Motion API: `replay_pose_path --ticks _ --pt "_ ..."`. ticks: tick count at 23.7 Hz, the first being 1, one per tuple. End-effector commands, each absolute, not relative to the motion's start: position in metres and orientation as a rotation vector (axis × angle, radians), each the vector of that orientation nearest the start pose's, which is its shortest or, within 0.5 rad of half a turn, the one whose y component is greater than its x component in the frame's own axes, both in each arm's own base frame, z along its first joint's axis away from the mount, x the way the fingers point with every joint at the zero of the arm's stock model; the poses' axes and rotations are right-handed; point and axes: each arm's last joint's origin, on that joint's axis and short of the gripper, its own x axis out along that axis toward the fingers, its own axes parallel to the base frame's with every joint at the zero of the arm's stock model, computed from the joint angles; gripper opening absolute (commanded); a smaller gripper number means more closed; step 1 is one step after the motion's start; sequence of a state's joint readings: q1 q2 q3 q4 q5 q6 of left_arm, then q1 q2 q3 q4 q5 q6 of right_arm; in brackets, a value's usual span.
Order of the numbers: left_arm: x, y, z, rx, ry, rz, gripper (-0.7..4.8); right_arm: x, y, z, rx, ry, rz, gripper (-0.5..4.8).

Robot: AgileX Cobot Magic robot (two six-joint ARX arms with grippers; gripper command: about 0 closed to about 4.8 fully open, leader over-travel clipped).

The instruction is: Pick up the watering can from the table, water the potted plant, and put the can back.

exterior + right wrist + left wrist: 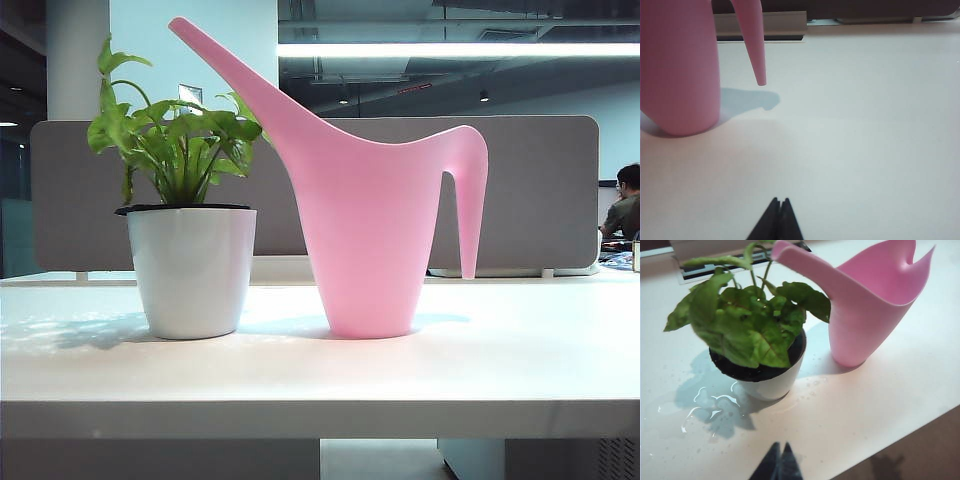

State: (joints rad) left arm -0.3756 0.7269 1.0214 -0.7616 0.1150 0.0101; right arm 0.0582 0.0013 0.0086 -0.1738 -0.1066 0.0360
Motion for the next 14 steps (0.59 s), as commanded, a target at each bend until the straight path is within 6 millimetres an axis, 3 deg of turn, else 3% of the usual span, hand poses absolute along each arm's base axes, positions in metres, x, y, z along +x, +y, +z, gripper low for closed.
replay_pose_path --ticks 1,7,14 --pt "0.107 -0.040 0.346 0.112 0.368 -0.454 0.03 0.096 0.009 0.149 0.041 0.161 0.162 -0.05" --pt "0.113 -0.027 0.274 0.057 0.103 -0.354 0.03 0.096 0.009 0.149 0.041 0.161 0.161 -0.05" --pt "0.105 -0.017 0.205 -0.001 0.046 -0.283 0.03 0.096 0.009 0.149 0.041 0.161 0.161 -0.05"
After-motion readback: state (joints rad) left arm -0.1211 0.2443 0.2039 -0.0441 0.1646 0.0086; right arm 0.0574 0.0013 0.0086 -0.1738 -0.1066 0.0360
